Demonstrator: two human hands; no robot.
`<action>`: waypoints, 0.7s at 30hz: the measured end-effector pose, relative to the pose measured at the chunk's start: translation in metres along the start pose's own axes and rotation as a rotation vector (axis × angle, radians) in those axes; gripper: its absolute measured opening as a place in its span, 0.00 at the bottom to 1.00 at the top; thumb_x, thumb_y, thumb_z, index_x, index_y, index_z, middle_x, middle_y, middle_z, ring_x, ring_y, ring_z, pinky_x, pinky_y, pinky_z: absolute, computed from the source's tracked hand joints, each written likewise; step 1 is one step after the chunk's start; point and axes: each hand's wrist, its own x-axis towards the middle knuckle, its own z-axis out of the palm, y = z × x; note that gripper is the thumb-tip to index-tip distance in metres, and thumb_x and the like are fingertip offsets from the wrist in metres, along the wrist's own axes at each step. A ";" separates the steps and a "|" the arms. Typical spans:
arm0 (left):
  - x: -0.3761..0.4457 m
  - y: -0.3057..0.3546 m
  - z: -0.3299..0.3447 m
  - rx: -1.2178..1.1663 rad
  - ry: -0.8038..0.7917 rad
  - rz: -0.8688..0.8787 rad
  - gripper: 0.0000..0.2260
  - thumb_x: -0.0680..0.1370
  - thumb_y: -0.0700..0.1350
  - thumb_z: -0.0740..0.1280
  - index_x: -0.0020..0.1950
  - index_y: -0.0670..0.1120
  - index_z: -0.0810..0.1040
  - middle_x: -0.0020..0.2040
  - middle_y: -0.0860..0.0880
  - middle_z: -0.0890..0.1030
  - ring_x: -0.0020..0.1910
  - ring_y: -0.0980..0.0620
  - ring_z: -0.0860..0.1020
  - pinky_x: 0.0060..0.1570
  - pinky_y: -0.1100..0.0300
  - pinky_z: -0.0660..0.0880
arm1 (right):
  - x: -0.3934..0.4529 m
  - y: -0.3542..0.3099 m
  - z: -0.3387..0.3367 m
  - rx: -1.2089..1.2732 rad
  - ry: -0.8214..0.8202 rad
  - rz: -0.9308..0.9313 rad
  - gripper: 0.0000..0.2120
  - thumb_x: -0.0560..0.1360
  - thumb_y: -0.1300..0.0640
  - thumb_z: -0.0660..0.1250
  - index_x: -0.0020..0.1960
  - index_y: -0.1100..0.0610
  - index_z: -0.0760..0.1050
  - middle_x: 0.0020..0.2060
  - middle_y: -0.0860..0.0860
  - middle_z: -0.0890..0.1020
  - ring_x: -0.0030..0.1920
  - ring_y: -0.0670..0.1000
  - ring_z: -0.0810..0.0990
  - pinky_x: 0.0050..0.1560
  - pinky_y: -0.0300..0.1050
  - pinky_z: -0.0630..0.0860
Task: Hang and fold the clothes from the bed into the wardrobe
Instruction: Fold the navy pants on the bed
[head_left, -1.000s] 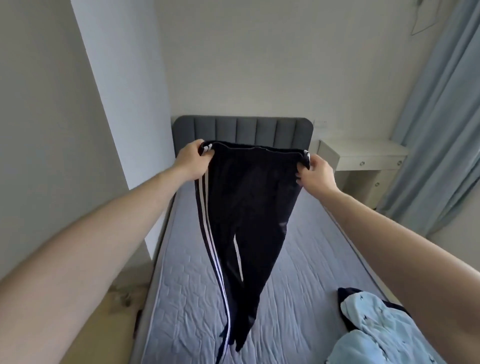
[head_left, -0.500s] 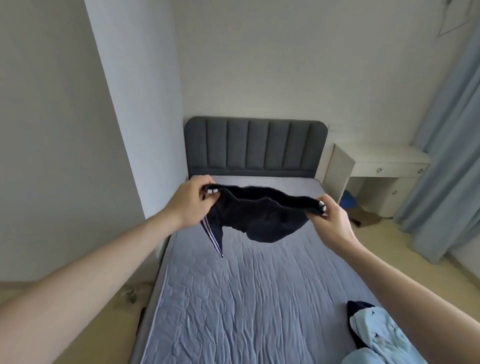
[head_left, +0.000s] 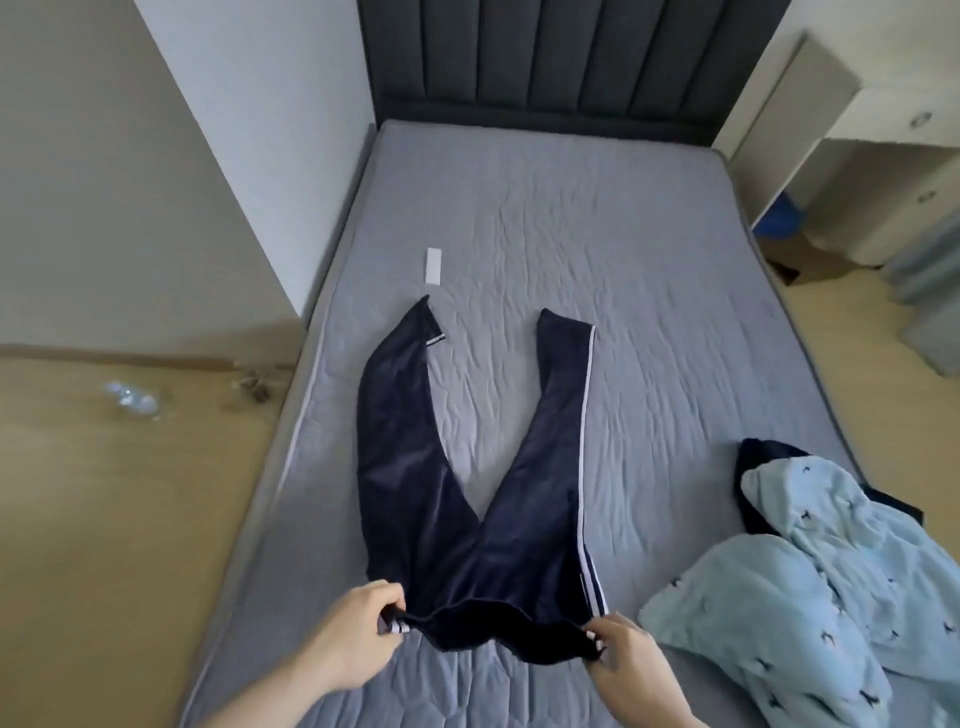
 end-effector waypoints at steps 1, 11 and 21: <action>0.004 -0.016 0.025 0.003 -0.031 -0.028 0.03 0.71 0.46 0.65 0.42 0.49 0.73 0.42 0.55 0.76 0.41 0.56 0.74 0.42 0.62 0.71 | 0.005 0.016 0.023 -0.037 -0.058 0.020 0.10 0.71 0.62 0.69 0.48 0.51 0.85 0.44 0.42 0.78 0.49 0.48 0.80 0.47 0.36 0.72; 0.028 -0.085 0.169 0.201 -0.201 0.005 0.08 0.76 0.47 0.59 0.52 0.53 0.76 0.49 0.59 0.77 0.53 0.58 0.71 0.50 0.66 0.68 | 0.022 0.130 0.166 -0.220 -0.372 0.123 0.23 0.80 0.58 0.59 0.73 0.42 0.73 0.74 0.42 0.68 0.72 0.45 0.70 0.65 0.31 0.66; 0.094 0.008 0.180 0.432 -0.174 0.516 0.18 0.77 0.48 0.50 0.55 0.52 0.79 0.50 0.54 0.75 0.52 0.50 0.68 0.59 0.56 0.69 | 0.035 0.167 0.168 -0.091 -0.370 0.295 0.26 0.74 0.65 0.59 0.69 0.47 0.76 0.70 0.46 0.74 0.67 0.47 0.75 0.60 0.36 0.71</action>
